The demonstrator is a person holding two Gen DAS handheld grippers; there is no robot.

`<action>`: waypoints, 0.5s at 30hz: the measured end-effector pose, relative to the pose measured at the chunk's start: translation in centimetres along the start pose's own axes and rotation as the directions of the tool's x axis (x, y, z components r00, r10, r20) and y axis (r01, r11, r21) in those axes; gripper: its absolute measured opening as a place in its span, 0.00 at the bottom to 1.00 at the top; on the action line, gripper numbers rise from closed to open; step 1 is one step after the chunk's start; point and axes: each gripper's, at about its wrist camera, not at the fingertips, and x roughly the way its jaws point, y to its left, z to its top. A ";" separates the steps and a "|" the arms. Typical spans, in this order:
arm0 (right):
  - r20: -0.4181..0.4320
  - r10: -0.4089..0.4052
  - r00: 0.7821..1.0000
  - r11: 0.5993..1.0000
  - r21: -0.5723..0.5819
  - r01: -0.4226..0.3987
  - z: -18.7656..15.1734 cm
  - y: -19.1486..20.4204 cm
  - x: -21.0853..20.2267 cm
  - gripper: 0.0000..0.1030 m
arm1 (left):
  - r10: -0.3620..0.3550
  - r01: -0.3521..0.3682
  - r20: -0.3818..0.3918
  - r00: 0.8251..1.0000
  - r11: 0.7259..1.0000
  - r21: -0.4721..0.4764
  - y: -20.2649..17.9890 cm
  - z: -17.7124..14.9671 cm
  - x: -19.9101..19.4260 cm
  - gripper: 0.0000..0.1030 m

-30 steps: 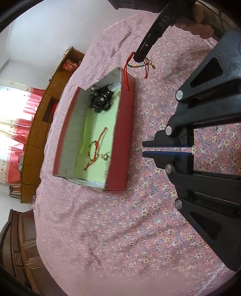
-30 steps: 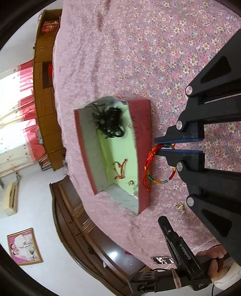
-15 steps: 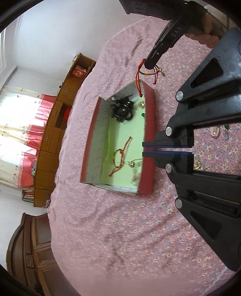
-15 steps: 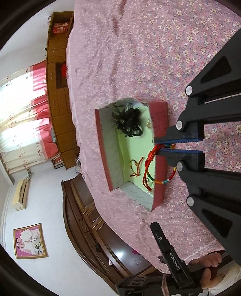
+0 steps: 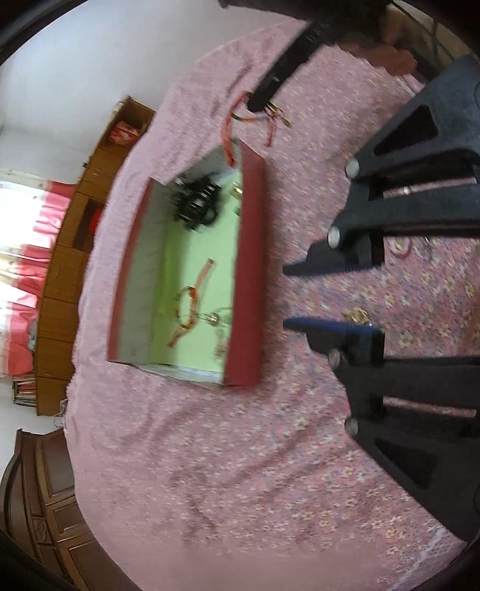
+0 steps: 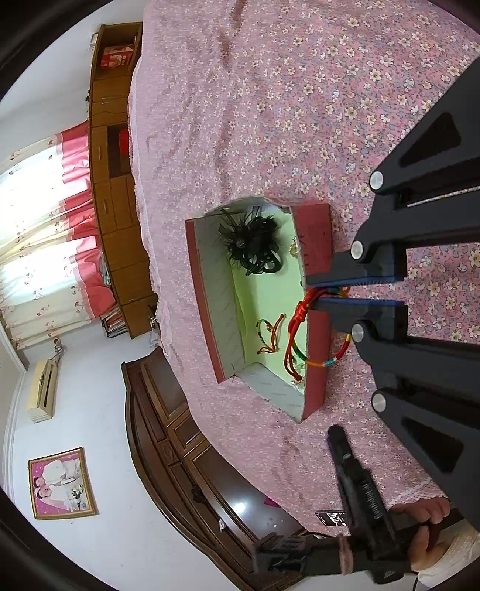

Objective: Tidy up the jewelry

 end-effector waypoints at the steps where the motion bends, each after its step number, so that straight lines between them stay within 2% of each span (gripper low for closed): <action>1: -0.001 -0.001 1.000 1.000 0.002 0.001 -0.1 0.0 0.0 0.07 | 0.004 -0.004 -0.008 1.000 1.000 0.003 0.0 -0.3 0.1 0.18; 6: -0.009 -0.002 1.000 1.000 0.010 0.002 -0.3 -0.2 0.0 0.07 | 0.018 -0.016 -0.074 0.997 1.000 0.026 0.1 -1.7 1.2 0.18; 15: -0.019 -0.005 1.000 1.000 0.019 0.005 -0.7 -0.4 -0.1 0.07 | 0.061 -0.053 -0.146 0.987 0.997 0.058 0.2 -3.5 2.9 0.18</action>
